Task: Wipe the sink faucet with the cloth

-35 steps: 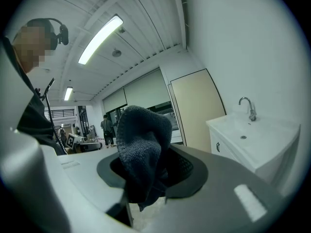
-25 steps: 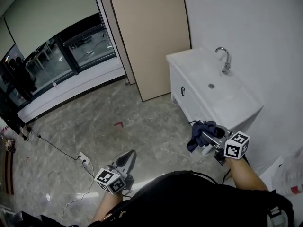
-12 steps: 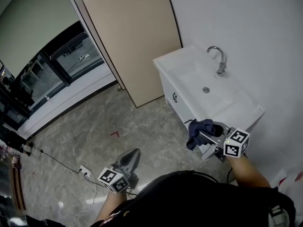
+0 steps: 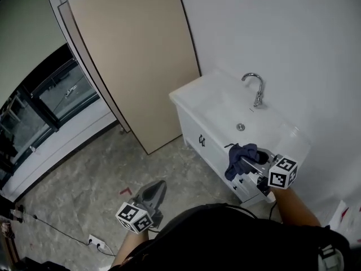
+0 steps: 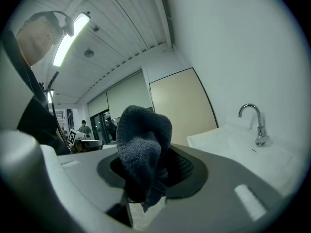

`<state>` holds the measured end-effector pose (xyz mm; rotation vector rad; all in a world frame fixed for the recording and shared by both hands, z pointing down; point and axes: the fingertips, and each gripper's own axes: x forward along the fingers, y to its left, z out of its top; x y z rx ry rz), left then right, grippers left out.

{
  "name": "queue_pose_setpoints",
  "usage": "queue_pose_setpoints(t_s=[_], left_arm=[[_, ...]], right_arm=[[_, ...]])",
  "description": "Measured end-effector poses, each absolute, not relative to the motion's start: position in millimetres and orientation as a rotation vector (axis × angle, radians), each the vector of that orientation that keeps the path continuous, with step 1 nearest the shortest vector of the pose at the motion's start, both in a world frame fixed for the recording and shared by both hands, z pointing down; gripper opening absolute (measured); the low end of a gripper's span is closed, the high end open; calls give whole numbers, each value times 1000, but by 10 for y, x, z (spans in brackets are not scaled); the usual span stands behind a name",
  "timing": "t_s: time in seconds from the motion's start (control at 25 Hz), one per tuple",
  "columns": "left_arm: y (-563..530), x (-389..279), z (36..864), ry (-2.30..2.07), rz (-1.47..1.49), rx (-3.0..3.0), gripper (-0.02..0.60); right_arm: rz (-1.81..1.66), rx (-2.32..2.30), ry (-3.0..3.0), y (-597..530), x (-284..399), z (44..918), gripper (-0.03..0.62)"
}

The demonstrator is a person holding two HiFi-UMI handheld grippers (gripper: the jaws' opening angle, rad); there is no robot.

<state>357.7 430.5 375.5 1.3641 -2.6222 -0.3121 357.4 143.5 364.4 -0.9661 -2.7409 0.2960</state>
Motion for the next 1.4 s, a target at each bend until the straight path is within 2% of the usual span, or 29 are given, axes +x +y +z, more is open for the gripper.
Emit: queue_pose_setpoints(t_s=[0.2,0.36,0.52,0.76,1.0,1.2,1.4], left_arm=[[4841,2622,3581,-2580,-204,1443,1],[4738,1923,3601,-2515,-275,1522,0],[4234,1361,3704,-2422,-247,1606,0],[3156,272,3731,-2360,-195,1625,1],[2126,-592,3536,-2254,-30,1706,0],[1288,-1029,3731,-2005,-24,1831,0],[634,-1312,3987,-1785,-27,2021,2]], right_arm=[[387,-801,-2810,1646,2812,3478,150],[451,-623,-2842,1383,2361,3537,150],[528,-353,-2895,543,1980,3697,150],[603,83,-2943,-1339,1317,4095,150],[347,259,-2818,-2425,634,4626,150],[43,221,-2592,-2622,60,5076,150],[-114,148,-2189,-2574,-195,5752,150]])
